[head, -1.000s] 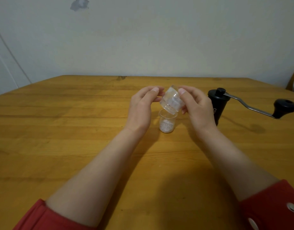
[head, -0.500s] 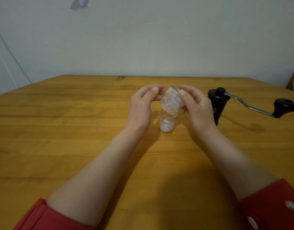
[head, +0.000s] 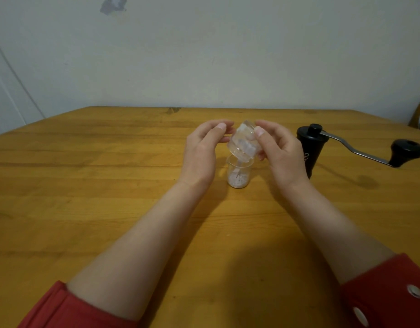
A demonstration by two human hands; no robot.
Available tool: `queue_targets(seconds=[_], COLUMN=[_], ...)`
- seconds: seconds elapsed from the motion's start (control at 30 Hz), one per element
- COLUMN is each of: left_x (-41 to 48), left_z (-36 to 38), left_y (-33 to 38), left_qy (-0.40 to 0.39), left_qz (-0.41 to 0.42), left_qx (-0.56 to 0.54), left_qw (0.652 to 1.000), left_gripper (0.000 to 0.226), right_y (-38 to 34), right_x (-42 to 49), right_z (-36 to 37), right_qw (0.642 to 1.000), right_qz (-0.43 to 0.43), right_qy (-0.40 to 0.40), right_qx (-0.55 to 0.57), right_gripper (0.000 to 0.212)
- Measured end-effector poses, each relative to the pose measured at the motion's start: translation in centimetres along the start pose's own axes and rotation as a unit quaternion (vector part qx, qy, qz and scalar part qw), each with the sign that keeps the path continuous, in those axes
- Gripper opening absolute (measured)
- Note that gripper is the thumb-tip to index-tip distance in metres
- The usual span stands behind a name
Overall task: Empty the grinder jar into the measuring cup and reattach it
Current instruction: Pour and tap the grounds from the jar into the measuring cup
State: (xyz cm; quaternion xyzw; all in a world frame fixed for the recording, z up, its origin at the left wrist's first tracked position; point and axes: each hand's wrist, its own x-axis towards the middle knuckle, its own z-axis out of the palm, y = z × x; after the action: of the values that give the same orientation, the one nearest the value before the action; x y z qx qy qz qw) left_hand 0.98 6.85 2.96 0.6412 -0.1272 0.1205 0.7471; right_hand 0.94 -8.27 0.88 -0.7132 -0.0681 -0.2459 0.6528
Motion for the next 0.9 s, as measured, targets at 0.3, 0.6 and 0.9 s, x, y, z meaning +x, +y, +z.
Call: queue_targets(seconds=[0.3, 0.6, 0.9], left_x=[0.1, 0.17, 0.13], left_z=[-0.1, -0.17, 0.07], left_y=[-0.06, -0.44, -0.57], left_qy=[0.006, -0.008, -0.007], left_qz=[0.002, -0.012, 0.001], left_qx=[0.008, 0.022, 0.062], left_qw=[1.0, 1.0, 0.998], left_gripper=[0.025, 0.027, 0.018], right_y=[0.03, -0.33, -0.85], right_x=[0.33, 0.39, 0.19], right_z=[-0.08, -0.1, -0.1], right_qw=[1.0, 0.999, 0.998], right_qz=[0.0, 0.015, 0.032], right_qy=[0.027, 0.048, 0.055], right_qx=[0.0, -0.02, -0.008], right_gripper=[0.032, 0.042, 0.037])
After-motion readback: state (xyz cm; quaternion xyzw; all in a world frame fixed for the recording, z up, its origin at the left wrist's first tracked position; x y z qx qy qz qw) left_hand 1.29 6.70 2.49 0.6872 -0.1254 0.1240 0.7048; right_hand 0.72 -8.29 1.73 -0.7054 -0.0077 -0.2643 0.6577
